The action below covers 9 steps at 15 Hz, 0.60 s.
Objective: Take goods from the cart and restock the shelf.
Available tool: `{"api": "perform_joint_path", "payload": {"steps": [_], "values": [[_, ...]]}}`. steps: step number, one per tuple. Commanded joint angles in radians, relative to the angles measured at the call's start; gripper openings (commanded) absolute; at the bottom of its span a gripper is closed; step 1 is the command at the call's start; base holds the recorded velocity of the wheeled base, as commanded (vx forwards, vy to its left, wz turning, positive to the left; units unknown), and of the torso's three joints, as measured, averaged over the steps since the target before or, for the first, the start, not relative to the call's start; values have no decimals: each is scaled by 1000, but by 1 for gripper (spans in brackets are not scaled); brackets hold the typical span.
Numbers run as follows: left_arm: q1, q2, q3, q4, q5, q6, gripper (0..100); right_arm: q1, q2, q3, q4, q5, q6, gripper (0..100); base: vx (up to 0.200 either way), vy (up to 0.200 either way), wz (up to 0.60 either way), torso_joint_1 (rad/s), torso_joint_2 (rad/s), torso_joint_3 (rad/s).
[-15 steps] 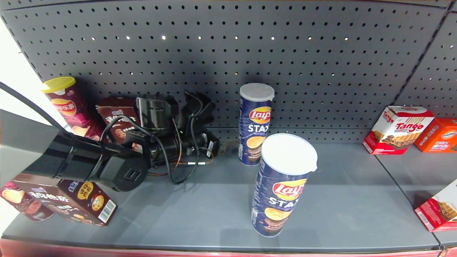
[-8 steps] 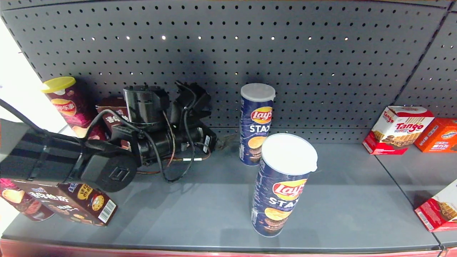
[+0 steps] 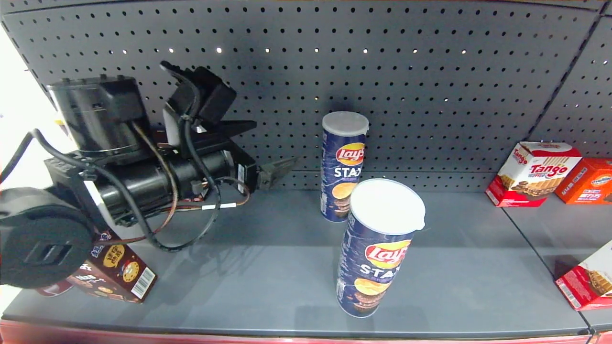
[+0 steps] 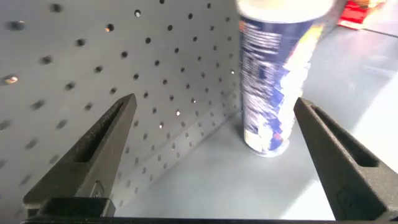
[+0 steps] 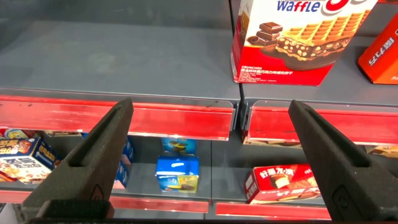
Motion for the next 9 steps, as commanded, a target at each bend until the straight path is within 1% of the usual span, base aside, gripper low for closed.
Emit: {"api": "perform_joint_path", "payload": {"steps": [1,6,9], "values": [[3,-170,119,-1,2,1,100,0,2,0,-1,0,-1,100,0,0,0,0,0,0],[8,-409,267,1,2,0,100,0,2,0,-1,0,-1,100,0,0,0,0,0,0],[8,-535,370,1,25,0,100,0,2,0,-1,0,-1,100,0,0,0,0,0,0]]}}
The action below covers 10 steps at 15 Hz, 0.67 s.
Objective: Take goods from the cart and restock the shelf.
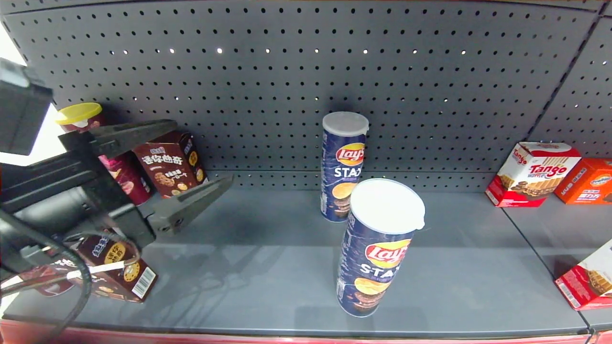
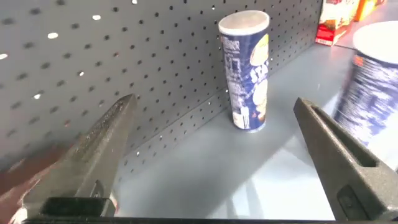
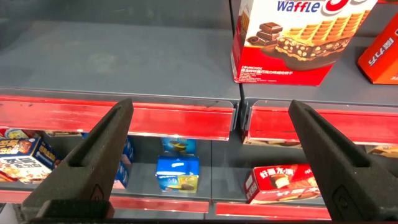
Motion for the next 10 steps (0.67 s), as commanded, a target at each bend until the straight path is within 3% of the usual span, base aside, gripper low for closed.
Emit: {"api": "perform_joint_path", "payload": {"steps": [1,8,10], "values": [[0,-173,111,0,27,-2,100,0,2,0,0,0,0,100,0,0,0,0,0,0],[2,-493,321,12,137,-8,100,0,2,0,0,0,0,100,0,0,0,0,0,0],[0,-590,338,104,172,-11,100,0,2,0,0,0,0,100,0,0,0,0,0,0]]}}
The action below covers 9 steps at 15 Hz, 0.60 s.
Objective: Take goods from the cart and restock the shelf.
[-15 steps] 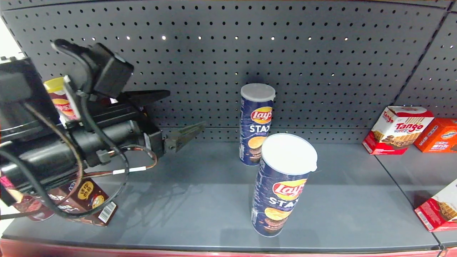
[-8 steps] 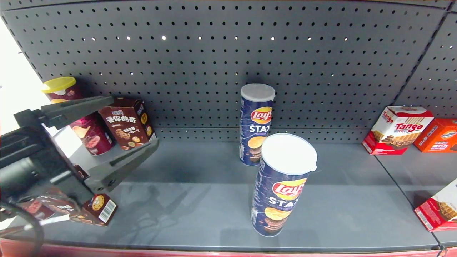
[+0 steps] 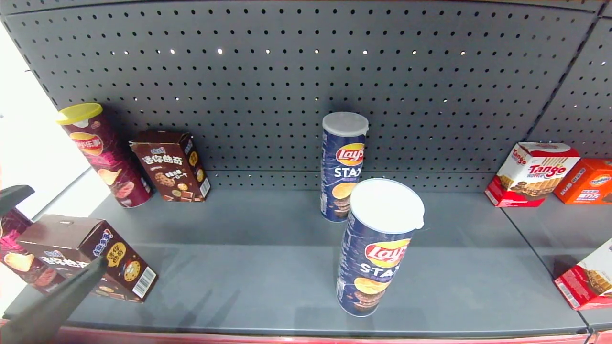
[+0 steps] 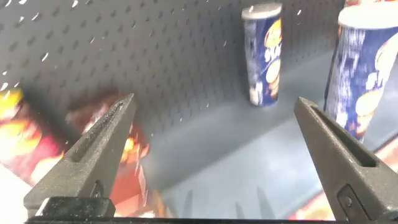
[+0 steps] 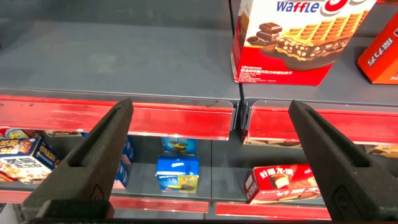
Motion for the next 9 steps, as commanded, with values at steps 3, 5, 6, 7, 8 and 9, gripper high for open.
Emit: {"api": "perform_joint_path", "payload": {"steps": [3,5,6,7,8,9], "values": [[-1,-366,27,353,43,-14,100,0,2,0,0,1,-1,100,0,0,0,0,0,0],[1,-479,21,497,45,-27,100,0,2,0,0,1,-1,100,0,0,0,0,0,0],[2,-548,27,572,55,-28,100,0,2,0,0,1,-1,100,0,0,0,0,0,0],[2,-571,28,594,62,-28,100,0,2,0,0,1,-1,100,0,0,0,0,0,0],[4,-610,33,640,77,-28,100,0,2,0,0,1,-1,100,0,0,0,0,0,0],[4,-656,56,684,91,-33,100,0,2,0,0,1,-1,100,0,0,0,0,0,0]]}}
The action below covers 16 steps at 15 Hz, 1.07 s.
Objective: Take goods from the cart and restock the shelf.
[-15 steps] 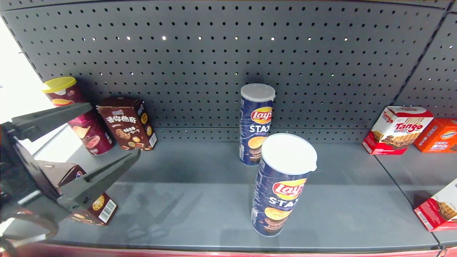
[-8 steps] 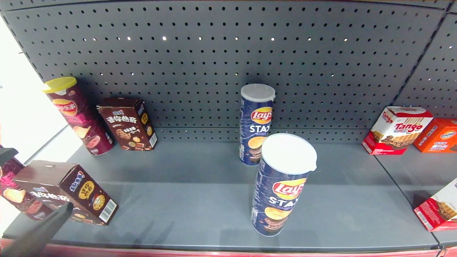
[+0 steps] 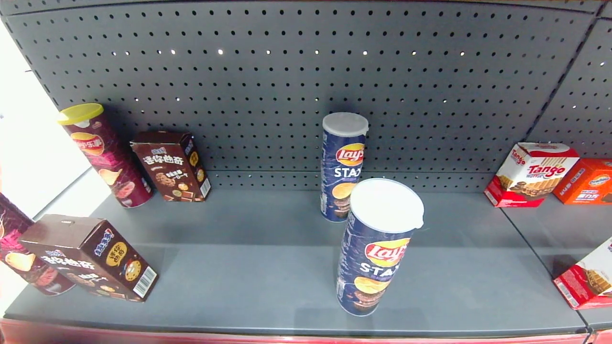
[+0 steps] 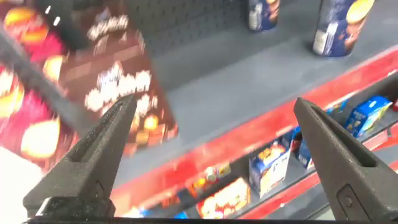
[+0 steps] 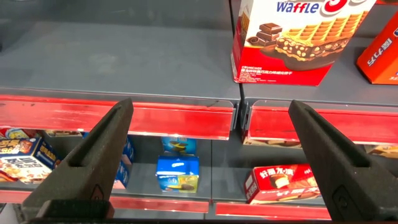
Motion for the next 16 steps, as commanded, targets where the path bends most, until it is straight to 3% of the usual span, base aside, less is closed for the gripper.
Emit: {"api": "perform_joint_path", "payload": {"steps": [1,7,10,13,16], "values": [[3,-154,56,35,20,-23,100,0,2,0,0,0,0,100,0,0,0,0,0,0],[35,-200,242,24,37,-99,100,0,2,0,0,0,0,100,0,0,0,0,0,0],[60,-200,242,18,36,-198,100,-2,2,0,3,-9,-6,100,0,0,0,0,0,0],[113,-200,243,16,36,-192,100,-2,-5,0,50,-61,-43,100,0,0,0,0,0,0],[121,-193,243,18,33,-183,100,-3,-5,0,44,-96,-37,100,0,0,0,0,0,0]]}}
